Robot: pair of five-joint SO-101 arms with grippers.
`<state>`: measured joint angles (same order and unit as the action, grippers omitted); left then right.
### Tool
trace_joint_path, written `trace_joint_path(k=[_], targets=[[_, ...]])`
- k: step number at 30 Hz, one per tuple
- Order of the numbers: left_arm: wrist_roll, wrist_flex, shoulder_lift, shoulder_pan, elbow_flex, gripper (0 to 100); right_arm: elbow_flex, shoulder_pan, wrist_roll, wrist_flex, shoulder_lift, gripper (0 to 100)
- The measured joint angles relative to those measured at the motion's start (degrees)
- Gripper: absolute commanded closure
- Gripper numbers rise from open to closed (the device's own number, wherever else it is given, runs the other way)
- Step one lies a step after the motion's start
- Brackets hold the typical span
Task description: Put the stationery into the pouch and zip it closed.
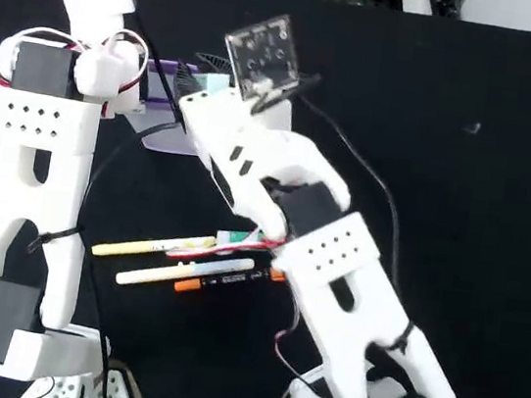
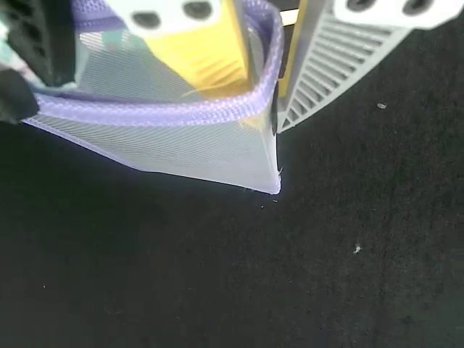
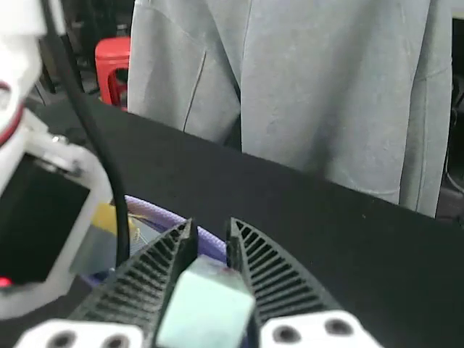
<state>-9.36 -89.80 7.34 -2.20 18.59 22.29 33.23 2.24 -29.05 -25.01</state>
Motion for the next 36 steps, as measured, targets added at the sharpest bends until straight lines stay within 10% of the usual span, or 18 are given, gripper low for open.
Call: trace_joint_path(k=[36], targets=[[0.00, 0.09, 0.00, -0.18, -0.18, 97, -25.14, 0.70, -3.16, -26.20, 13.63, 98.0]])
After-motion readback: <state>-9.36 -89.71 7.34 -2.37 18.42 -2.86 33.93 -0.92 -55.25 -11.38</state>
